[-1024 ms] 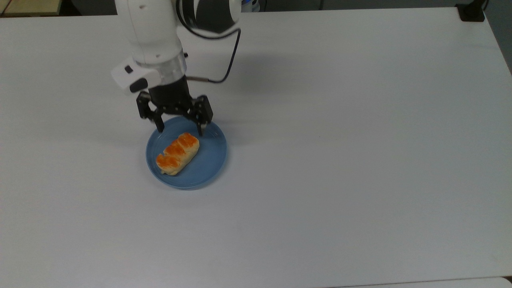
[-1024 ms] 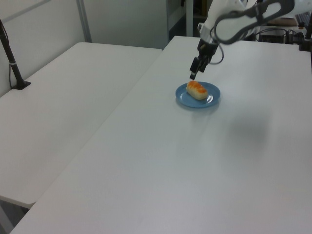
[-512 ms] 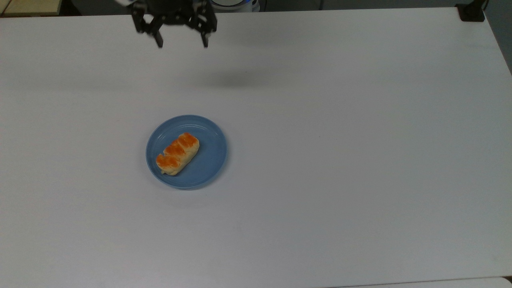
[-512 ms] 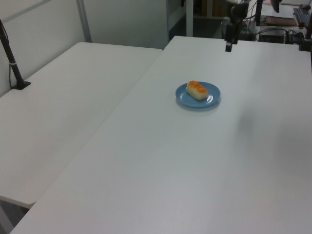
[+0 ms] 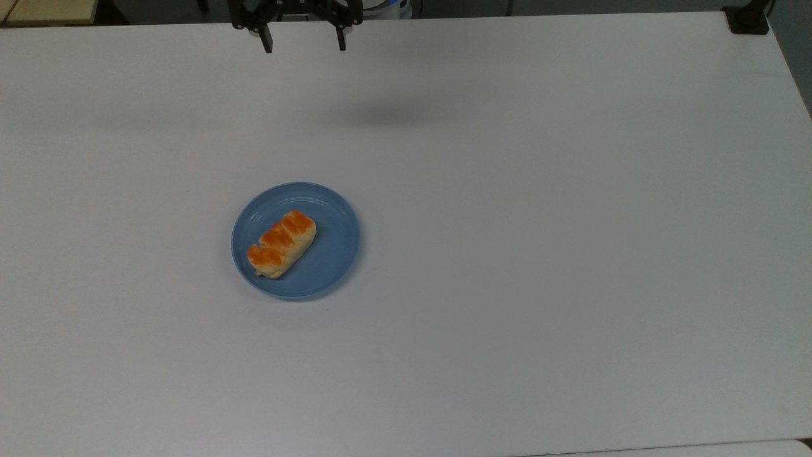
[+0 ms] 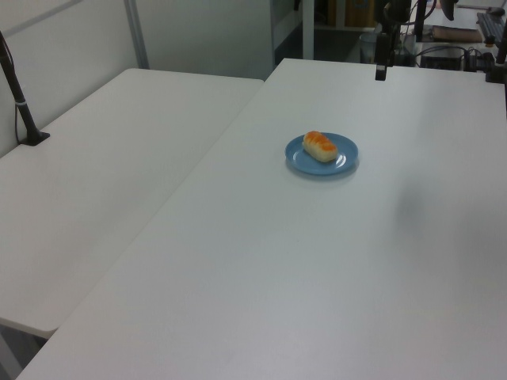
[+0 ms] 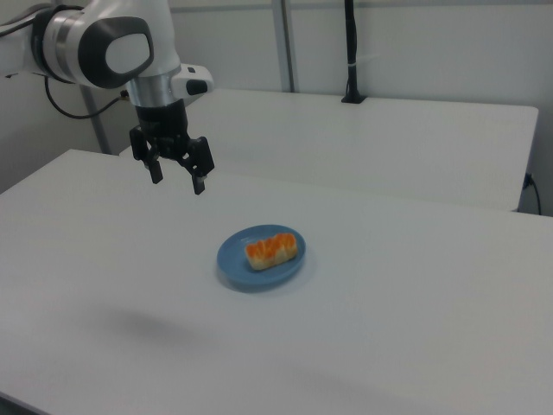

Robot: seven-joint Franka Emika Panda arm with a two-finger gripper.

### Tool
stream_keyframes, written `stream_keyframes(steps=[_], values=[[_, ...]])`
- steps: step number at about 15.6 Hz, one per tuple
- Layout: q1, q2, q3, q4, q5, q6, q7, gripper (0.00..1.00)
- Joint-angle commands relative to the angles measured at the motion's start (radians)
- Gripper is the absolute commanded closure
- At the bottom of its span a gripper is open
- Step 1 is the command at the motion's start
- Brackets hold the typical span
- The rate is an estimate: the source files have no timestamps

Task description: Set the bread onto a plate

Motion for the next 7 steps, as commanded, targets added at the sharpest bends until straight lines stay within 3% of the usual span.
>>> stream_keyframes(steps=[1, 7], values=[[-0.007, 0.029, -0.001, 0.015, -0.005, -0.004, -0.023, 0.00], [-0.044, 0.069, -0.007, 0.121, 0.023, -0.059, -0.018, 0.00]])
